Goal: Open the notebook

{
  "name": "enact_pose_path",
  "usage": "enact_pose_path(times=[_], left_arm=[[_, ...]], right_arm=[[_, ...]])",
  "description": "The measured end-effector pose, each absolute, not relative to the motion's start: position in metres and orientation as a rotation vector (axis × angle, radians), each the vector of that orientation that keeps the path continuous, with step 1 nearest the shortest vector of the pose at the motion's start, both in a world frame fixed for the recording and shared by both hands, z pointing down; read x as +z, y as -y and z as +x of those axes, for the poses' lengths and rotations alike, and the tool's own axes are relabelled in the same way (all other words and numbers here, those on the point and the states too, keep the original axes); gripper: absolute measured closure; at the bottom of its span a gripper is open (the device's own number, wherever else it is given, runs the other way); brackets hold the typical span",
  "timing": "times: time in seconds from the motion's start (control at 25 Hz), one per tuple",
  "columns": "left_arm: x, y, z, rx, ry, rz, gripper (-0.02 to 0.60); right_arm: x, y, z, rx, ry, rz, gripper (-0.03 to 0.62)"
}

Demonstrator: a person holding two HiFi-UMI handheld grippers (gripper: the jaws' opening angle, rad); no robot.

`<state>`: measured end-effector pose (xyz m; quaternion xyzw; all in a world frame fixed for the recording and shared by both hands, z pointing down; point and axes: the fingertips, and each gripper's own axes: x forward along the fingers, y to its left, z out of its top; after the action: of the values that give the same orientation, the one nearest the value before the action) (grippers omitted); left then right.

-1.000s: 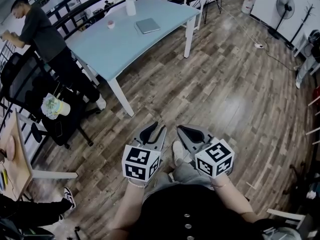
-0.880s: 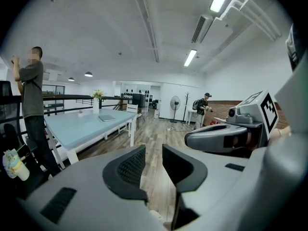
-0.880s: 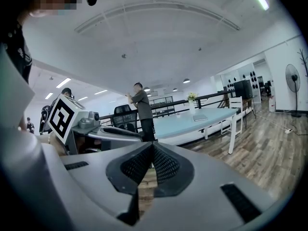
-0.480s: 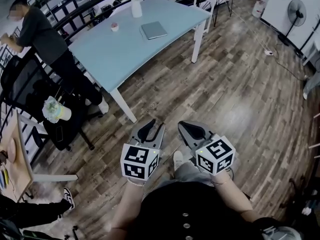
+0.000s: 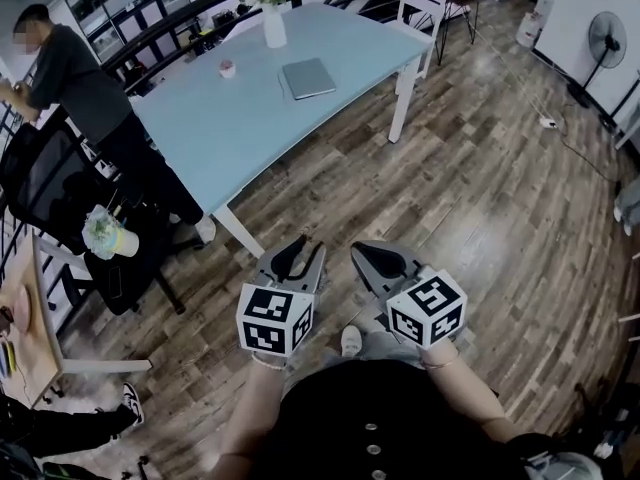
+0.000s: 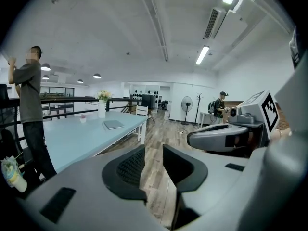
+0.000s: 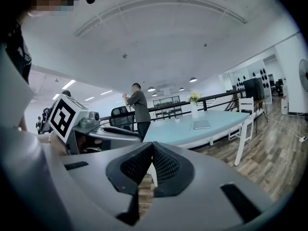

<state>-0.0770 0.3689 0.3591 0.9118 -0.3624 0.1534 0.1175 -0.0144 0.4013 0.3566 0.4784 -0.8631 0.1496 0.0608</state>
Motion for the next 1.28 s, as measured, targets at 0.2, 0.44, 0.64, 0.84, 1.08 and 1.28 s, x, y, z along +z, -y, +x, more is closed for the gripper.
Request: enact_pose_path(times=[0.2, 0.44, 0.64, 0.84, 1.08, 1.28], left_arm=[[0.361, -0.352, -0.064, 0.457, 1.086, 2.654, 0.468], [0.371, -0.351, -0.051, 0.488, 1.055, 2.635, 0.466], [0.375, -0.349, -0.039, 0.502, 1.033, 2.639, 0.462], [0.380, -0.334, -0.037, 0.505, 1.033, 2.624, 0.457], [0.384, -0.298, -0.038, 0.491, 1.034, 2.621, 0.451], [0.390, -0.252, -0.037, 0.524, 1.022, 2.637, 0.446]], right_arm=[[0.360, -0.384, -0.003, 0.473, 2.633, 1.419, 0.591], [0.368, -0.381, 0.008, 0.523, 2.628, 1.422, 0.591], [0.374, -0.378, 0.015, 0.554, 2.621, 1.431, 0.591], [0.379, -0.365, 0.021, 0.573, 2.607, 1.441, 0.591], [0.384, -0.330, 0.025, 0.579, 2.599, 1.461, 0.591], [0.385, -0.287, 0.028, 0.574, 2.584, 1.458, 0.591]])
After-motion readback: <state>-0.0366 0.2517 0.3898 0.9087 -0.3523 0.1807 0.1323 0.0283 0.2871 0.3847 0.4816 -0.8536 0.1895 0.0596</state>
